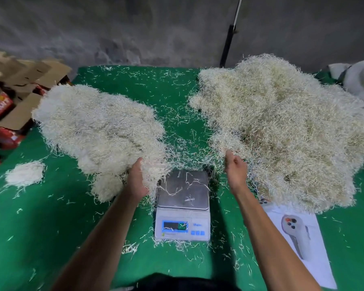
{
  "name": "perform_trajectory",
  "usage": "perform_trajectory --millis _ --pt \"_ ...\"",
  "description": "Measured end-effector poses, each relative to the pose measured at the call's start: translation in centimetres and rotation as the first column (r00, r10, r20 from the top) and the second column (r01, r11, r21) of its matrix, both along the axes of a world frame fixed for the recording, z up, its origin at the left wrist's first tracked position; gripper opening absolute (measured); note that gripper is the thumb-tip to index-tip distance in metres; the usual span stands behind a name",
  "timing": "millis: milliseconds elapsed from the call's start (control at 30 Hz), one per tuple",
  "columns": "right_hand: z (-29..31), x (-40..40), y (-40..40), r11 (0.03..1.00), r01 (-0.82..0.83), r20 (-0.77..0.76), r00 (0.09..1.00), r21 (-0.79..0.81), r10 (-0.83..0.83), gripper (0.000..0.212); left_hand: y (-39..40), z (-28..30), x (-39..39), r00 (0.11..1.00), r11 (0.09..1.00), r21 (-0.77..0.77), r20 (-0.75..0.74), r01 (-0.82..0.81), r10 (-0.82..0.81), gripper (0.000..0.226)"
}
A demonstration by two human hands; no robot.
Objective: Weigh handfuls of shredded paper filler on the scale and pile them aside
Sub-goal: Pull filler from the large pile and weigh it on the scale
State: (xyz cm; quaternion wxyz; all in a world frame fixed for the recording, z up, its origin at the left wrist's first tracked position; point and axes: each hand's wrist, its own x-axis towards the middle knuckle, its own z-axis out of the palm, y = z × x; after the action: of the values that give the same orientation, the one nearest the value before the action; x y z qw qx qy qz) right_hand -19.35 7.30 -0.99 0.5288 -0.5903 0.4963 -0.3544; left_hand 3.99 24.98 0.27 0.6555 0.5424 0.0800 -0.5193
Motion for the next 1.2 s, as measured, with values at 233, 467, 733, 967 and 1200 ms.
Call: perform_trajectory --millis 233,467,733,967,1200 --pt "1.0 -0.2 3.6 0.907 -0.390 -0.524 0.812 -0.158 0.258 0.039 0.0 0.3 -3.4 0.933 0.968 0.067 0.259 0.241 -0.250 0.100" --pt "-0.1 2.1 8.5 0.890 -0.409 -0.030 0.906 0.200 0.423 0.021 0.1 -0.4 -6.9 0.949 0.961 0.053 0.154 0.270 -0.275 0.049" --pt "-1.6 1.6 7.3 0.962 -0.167 -0.064 0.981 0.217 0.185 0.025 2.4 -2.9 -6.0 0.863 0.952 0.305 0.477 0.016 -0.168 0.047" --pt "-6.6 -3.6 9.2 0.996 0.000 -0.281 0.959 0.086 0.025 0.029 7.7 -5.5 -5.0 0.932 0.978 0.141 0.310 0.152 -0.189 0.072" --pt "-10.3 -8.3 13.4 0.944 -0.084 -0.110 0.986 0.319 0.125 0.033 15.1 -13.9 -7.1 0.786 0.886 -0.129 -0.531 -0.446 0.318 0.083"
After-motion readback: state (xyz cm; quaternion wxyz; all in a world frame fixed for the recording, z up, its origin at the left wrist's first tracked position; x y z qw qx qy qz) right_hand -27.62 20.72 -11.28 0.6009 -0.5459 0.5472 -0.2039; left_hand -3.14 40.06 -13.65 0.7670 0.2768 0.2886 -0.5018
